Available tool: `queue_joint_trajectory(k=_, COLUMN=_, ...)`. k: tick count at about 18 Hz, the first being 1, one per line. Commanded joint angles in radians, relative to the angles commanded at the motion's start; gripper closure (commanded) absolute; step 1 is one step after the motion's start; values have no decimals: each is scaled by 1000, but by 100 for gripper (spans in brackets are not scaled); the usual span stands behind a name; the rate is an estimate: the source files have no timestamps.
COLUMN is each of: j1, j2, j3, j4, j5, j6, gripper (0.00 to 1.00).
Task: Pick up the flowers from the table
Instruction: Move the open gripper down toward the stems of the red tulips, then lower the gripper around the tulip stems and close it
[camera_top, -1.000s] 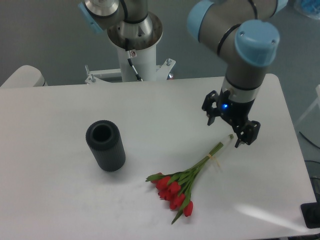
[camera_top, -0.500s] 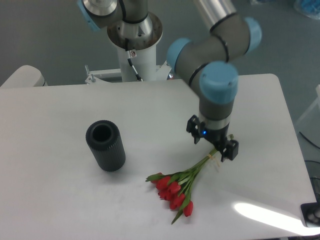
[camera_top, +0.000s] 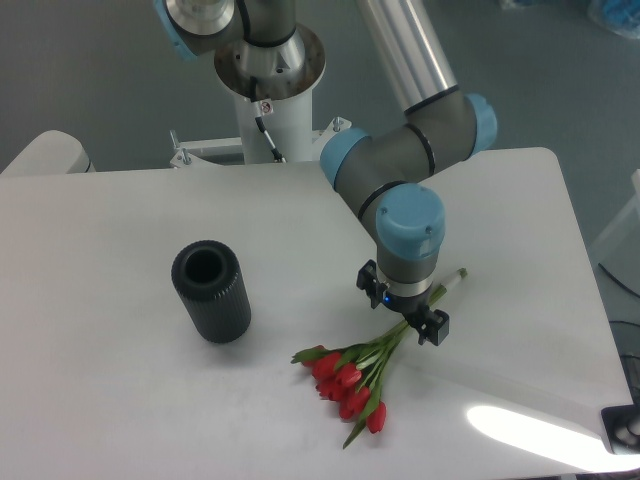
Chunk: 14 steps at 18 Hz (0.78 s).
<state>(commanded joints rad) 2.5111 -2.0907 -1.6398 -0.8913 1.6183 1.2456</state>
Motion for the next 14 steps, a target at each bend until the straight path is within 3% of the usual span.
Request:
queue_joint_trajectory(k=7, j1=-2, j2=-22, j3=-8, j4=18, j5=-2, j6=-89, gripper=0)
queue_joint_trajectory(k=14, j1=-25, j2=-49, j3=3, j4=54, j5=-2, j6=-94, gripper=0)
